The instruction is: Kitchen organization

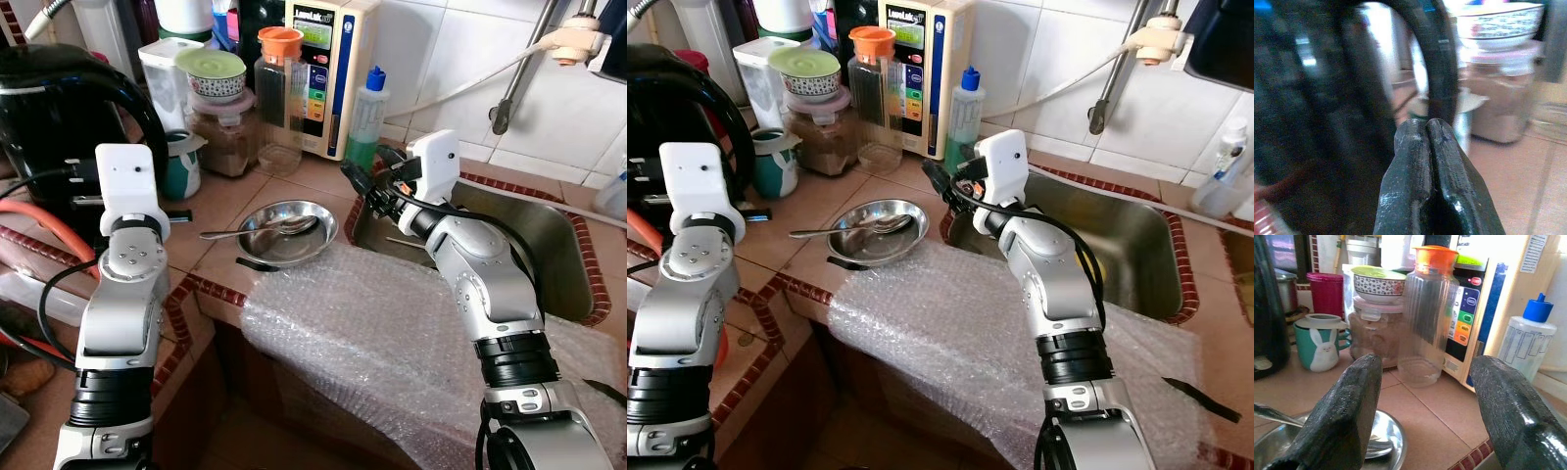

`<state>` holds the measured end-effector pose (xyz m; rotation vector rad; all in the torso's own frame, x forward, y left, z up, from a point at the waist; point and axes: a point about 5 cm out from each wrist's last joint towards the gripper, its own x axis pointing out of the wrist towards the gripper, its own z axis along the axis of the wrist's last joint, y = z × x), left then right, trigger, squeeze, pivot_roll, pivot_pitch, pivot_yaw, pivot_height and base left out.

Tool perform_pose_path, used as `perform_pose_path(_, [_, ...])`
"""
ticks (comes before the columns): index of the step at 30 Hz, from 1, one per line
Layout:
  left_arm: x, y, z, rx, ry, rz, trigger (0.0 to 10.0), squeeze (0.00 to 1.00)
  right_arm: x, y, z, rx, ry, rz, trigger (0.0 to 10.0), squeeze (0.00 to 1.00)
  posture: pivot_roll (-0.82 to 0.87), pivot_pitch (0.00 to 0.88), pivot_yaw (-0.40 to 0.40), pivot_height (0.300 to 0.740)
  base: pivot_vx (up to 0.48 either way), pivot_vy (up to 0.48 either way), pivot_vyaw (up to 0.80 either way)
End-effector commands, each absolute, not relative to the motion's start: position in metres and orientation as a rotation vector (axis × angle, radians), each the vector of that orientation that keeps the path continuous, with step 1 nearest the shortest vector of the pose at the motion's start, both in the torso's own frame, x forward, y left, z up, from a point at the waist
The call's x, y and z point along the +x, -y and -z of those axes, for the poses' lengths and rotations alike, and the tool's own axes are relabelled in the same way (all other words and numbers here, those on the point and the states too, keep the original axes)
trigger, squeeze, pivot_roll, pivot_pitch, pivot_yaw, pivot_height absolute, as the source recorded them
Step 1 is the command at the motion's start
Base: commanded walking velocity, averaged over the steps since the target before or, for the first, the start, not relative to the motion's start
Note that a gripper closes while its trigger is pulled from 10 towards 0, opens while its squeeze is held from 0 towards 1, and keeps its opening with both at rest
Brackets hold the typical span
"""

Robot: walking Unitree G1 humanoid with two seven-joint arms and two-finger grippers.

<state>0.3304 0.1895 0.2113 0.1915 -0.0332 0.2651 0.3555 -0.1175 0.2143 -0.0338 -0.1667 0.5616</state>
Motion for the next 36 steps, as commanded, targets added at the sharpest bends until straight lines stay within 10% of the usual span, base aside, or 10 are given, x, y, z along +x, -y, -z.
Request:
perform_pose_path(1, [0.334, -0.186, -0.212, 0.203, 0.020, -0.231, 10.0, 0.00, 0.358, 0.120, -0.219, -0.043, 0.178, -0.548, 10.0, 0.00, 0.15, 0.000, -0.042, 0.740, 0.000, 0.000, 0.00])
perform_pose_path(27, [0.312, -0.156, -0.158, -0.246, -0.177, -0.229, 10.0, 0.00, 0.357, 0.111, -0.217, -0.072, 0.161, -0.594, 10.0, 0.00, 0.15, 0.000, -0.069, 0.740, 0.000, 0.000, 0.00])
perform_pose_path(28, [0.312, -0.154, -0.158, -0.272, -0.166, -0.231, 10.0, 1.00, 0.357, 0.111, -0.217, -0.075, 0.160, -0.596, 10.0, 0.00, 0.14, 0.000, -0.070, 0.740, 0.000, 0.000, 0.00])
perform_pose_path(36, [0.316, -0.147, -0.162, -0.402, -0.149, -0.211, 10.0, 1.00, 0.356, 0.112, -0.217, -0.081, 0.159, -0.594, 10.0, 0.00, 0.14, 0.000, -0.068, 0.740, 0.000, 0.000, 0.00])
